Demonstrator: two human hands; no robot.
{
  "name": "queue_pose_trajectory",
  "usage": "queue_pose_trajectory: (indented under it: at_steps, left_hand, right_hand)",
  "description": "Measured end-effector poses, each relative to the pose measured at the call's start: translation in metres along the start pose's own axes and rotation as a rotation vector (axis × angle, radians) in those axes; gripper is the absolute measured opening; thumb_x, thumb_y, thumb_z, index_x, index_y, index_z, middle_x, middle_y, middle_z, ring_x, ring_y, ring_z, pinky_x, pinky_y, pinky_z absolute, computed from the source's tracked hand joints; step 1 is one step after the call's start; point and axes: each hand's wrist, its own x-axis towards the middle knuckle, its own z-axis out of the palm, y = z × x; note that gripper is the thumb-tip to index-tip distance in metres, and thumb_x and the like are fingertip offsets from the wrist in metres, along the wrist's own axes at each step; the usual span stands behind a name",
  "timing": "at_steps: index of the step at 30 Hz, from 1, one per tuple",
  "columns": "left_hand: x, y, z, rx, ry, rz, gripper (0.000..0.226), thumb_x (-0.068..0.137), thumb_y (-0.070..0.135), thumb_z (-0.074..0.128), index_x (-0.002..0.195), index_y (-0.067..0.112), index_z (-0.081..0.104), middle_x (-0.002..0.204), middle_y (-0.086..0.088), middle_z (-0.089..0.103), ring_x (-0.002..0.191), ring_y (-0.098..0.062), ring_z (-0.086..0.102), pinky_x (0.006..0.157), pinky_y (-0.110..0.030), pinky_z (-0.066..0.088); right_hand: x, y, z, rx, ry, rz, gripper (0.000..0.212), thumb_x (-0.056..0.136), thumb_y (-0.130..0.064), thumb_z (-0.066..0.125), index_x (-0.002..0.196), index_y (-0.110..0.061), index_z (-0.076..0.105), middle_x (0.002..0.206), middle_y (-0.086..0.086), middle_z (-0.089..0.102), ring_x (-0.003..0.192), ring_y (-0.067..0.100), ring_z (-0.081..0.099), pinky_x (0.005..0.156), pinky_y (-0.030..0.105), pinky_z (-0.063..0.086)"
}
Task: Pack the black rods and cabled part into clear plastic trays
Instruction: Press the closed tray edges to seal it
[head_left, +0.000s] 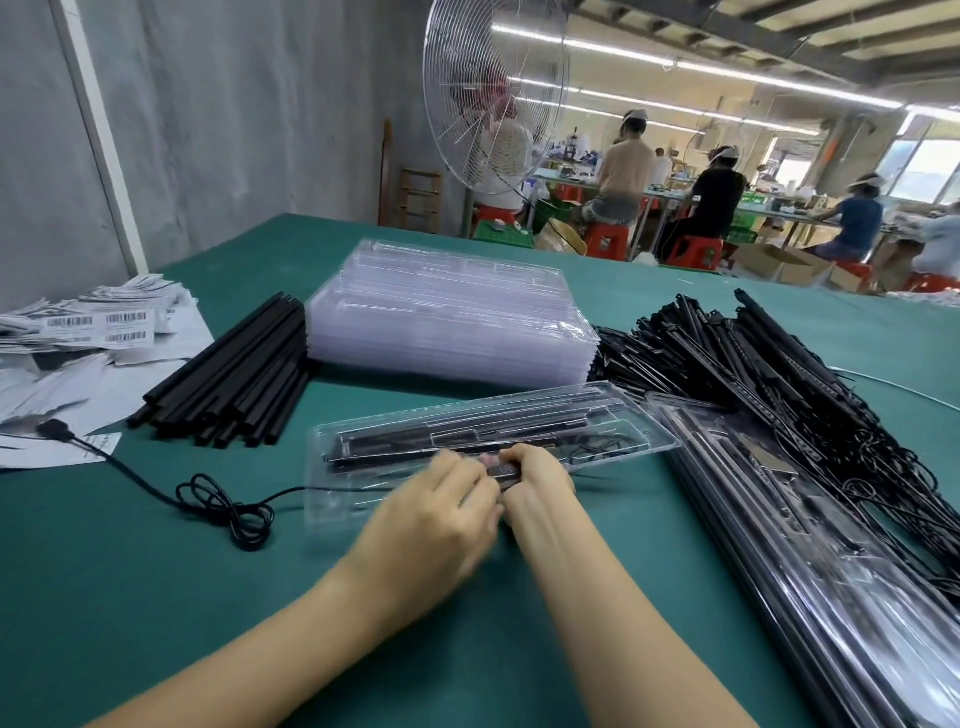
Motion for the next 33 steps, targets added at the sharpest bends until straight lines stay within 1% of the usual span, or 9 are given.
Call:
queue_pose_trajectory:
  at_steps: [3, 5, 8, 10, 13, 17, 22, 26, 33]
  left_hand:
    - [0.001, 0.023, -0.005, -0.7, -0.185, -0.618, 0.026, 0.093, 0.039, 0.043, 0.083, 0.02, 0.058, 0.082, 0.009, 0.057, 0.081, -0.007, 0.056, 0.077, -0.014, 0.043]
    - [0.008, 0.025, -0.001, -0.985, -0.269, -1.034, 0.031, 0.097, 0.035, 0.045, 0.082, 0.011, 0.058, 0.084, -0.001, 0.063, 0.086, -0.022, 0.063, 0.085, -0.034, 0.052]
    - [0.021, 0.016, 0.001, -1.532, -0.094, -1.45, 0.032, 0.1, 0.024, 0.046, 0.088, -0.003, 0.059, 0.096, -0.02, 0.06, 0.089, -0.029, 0.062, 0.082, -0.035, 0.054]
    - [0.028, 0.014, 0.005, -1.82, 0.054, -1.594, 0.034, 0.099, 0.021, 0.048, 0.102, -0.012, 0.055, 0.106, -0.027, 0.056, 0.099, -0.032, 0.06, 0.086, -0.034, 0.05]
    - [0.036, 0.015, 0.012, -2.083, 0.153, -1.601, 0.032, 0.097, 0.02, 0.052, 0.119, -0.002, 0.047, 0.103, -0.026, 0.059, 0.1, -0.03, 0.059, 0.092, -0.037, 0.046]
    - [0.049, 0.009, 0.028, -1.954, 0.286, -1.633, 0.004, 0.092, 0.007, 0.058, 0.089, 0.005, 0.06, 0.072, -0.008, 0.065, 0.071, -0.019, 0.058, 0.066, -0.025, 0.052]
    - [0.06, 0.006, 0.038, -1.896, 0.401, -1.683, 0.011, 0.087, -0.005, 0.06, 0.097, -0.003, 0.058, 0.081, -0.017, 0.059, 0.068, -0.025, 0.058, 0.048, -0.024, 0.053]
    - [0.061, -0.001, 0.034, -1.841, 0.401, -1.697, 0.008, 0.086, -0.006, 0.06, 0.087, 0.001, 0.057, 0.077, -0.014, 0.059, 0.065, -0.023, 0.058, 0.055, -0.029, 0.052]
    - [0.061, 0.005, 0.039, -1.912, 0.473, -1.604, 0.013, 0.085, -0.006, 0.058, 0.088, 0.006, 0.053, 0.077, -0.011, 0.055, 0.066, -0.02, 0.056, 0.059, -0.026, 0.05]
  right_hand:
    - [0.004, -0.002, -0.006, 0.067, -0.007, 0.006, 0.017, 0.076, 0.014, 0.053, 0.086, 0.0, 0.05, 0.093, 0.021, 0.058, 0.077, 0.027, 0.053, 0.074, 0.041, 0.046]
    - [0.005, -0.002, -0.009, 0.088, -0.046, 0.016, 0.015, 0.08, 0.012, 0.051, 0.088, 0.0, 0.051, 0.094, 0.018, 0.056, 0.07, 0.028, 0.052, 0.071, 0.04, 0.046]
    - [0.003, -0.002, -0.01, 0.136, -0.077, 0.036, 0.016, 0.081, 0.013, 0.05, 0.076, -0.002, 0.05, 0.08, 0.012, 0.053, 0.062, 0.023, 0.048, 0.057, 0.033, 0.044]
    - [-0.003, -0.005, -0.01, 0.177, -0.097, 0.061, 0.021, 0.082, 0.012, 0.05, 0.068, -0.003, 0.046, 0.07, 0.008, 0.049, 0.058, 0.021, 0.046, 0.049, 0.032, 0.043]
    - [-0.012, -0.009, -0.007, 0.219, -0.103, 0.109, 0.024, 0.082, 0.011, 0.052, 0.064, -0.004, 0.047, 0.064, 0.007, 0.048, 0.053, 0.02, 0.046, 0.032, 0.021, 0.041]
    - [-0.02, -0.008, -0.002, 0.256, -0.14, 0.159, 0.02, 0.081, 0.008, 0.054, 0.067, -0.004, 0.049, 0.067, 0.009, 0.051, 0.056, 0.024, 0.05, 0.046, 0.032, 0.045]
    - [-0.027, -0.005, -0.008, 0.281, -0.206, 0.157, 0.014, 0.085, 0.001, 0.061, 0.073, -0.004, 0.055, 0.072, 0.011, 0.056, 0.06, 0.025, 0.054, 0.054, 0.035, 0.05]
    - [-0.032, -0.009, -0.014, 0.3, -0.275, 0.146, 0.015, 0.088, -0.005, 0.061, 0.074, -0.004, 0.056, 0.073, 0.011, 0.058, 0.065, 0.024, 0.056, 0.043, 0.026, 0.052]
    - [-0.033, -0.002, -0.016, 0.384, -0.256, 0.108, 0.012, 0.084, 0.005, 0.057, 0.076, -0.003, 0.053, 0.076, 0.012, 0.055, 0.065, 0.024, 0.054, 0.059, 0.029, 0.049]
